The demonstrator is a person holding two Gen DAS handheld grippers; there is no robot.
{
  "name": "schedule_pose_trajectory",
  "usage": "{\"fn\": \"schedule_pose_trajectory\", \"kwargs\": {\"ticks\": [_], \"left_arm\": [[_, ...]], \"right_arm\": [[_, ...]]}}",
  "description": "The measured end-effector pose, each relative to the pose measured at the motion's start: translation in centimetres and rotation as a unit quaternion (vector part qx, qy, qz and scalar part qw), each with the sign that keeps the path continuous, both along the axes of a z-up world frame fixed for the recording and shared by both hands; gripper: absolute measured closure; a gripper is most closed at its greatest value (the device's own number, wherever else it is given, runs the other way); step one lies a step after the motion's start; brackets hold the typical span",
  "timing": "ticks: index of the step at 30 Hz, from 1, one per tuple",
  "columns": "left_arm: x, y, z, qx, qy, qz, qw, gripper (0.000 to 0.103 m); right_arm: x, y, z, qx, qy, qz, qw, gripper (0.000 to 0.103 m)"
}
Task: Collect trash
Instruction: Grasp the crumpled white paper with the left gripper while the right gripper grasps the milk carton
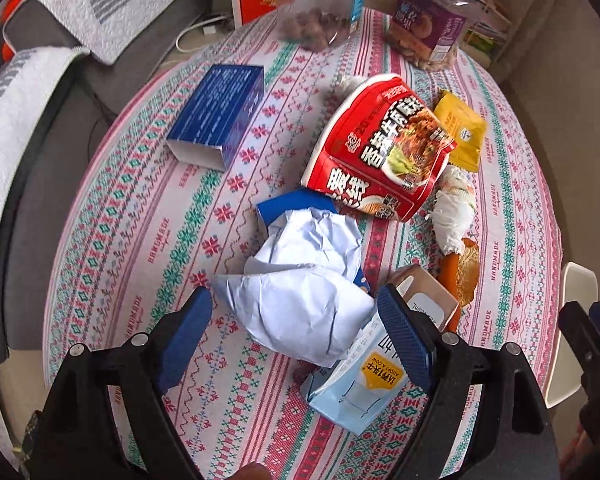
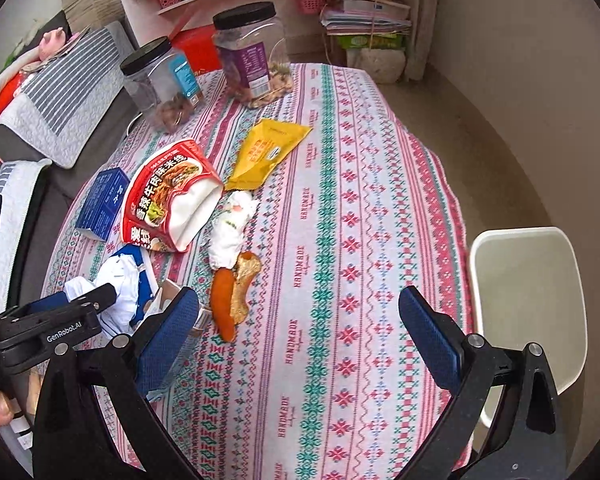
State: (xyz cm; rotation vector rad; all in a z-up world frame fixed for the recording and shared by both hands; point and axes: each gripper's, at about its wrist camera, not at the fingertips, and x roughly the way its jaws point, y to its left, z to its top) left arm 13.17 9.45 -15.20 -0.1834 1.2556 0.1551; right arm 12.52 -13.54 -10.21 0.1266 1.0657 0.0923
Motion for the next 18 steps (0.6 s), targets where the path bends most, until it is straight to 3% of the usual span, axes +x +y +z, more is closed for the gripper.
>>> {"fn": "schedule_pose_trajectory", "kwargs": {"ticks": [3, 5, 18], "left_arm": [[-0.2, 0.6, -0.8, -0.023, 0.01, 0.001, 0.9997, 0.028], [-0.3, 1.0, -0.7, -0.025, 0.007, -0.002, 0.9997, 0.043], [-1.6, 4.4, 5.8, -0.006, -0.107, 0.016, 0.9941, 0.045]], "right_arm": [[0.4, 1.1, -1.0, 0.012, 0.024, 0.003, 1.0, 0.007], [0.5, 1.9, -1.7, 0.021, 0.04, 0.006, 0.999, 0.007], [0.5, 9.4, -5.0, 0.028, 0.09, 0.039, 0.995, 0.007]]}}
